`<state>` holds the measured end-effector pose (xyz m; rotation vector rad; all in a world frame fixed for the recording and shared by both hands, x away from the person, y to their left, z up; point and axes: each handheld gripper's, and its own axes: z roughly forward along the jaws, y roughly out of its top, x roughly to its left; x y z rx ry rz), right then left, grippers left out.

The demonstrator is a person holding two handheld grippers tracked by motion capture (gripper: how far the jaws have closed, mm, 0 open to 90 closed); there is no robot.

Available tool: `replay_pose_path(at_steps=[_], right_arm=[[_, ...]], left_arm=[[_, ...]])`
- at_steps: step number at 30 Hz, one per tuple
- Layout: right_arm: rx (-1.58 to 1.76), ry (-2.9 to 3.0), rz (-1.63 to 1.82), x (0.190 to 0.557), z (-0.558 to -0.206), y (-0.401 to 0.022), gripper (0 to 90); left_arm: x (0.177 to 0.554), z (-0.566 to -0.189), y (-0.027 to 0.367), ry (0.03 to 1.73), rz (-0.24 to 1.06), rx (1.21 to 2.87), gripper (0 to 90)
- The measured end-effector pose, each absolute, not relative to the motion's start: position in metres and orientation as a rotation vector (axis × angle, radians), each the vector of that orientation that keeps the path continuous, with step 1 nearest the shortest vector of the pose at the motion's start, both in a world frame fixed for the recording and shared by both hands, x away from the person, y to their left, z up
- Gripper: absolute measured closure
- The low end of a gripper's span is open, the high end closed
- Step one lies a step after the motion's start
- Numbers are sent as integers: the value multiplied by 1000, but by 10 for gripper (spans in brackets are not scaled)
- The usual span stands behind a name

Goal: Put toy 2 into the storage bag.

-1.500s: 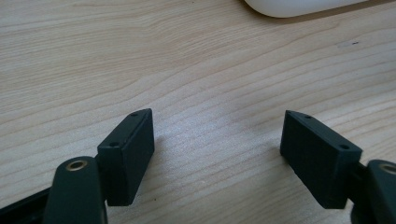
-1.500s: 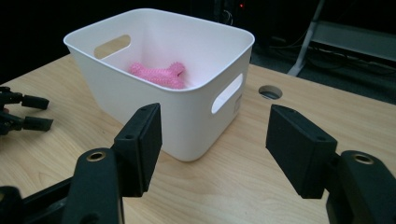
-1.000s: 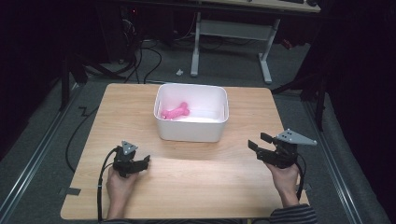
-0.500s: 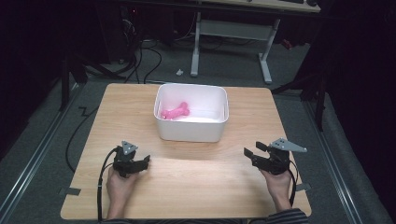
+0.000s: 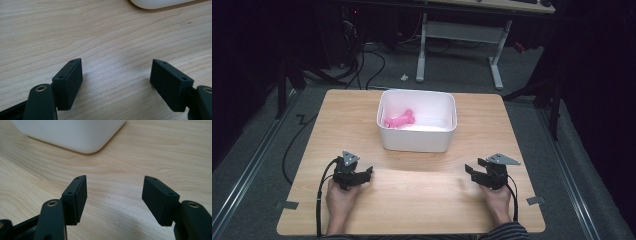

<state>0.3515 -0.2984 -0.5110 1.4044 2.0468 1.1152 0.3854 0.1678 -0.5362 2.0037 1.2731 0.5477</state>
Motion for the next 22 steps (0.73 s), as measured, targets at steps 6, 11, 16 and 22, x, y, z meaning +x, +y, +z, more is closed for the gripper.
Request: replay_pose_path(at_steps=[6,11,16,22], right_arm=[[1419,2072,1033,357,-524,-297,366],[1435,2081,986,359,-529,-295,356],[1416,2111,910,362,-531,-292,341],[1409,2108,882,362,-531,-290,313]], left_arm=[[385,-536,168,1273,548,2003,264],[385,-536,168,1273,548,2004,265],[385,-536,168,1272,548,2005,264],[385,-536,168,1272,548,2005,264]])
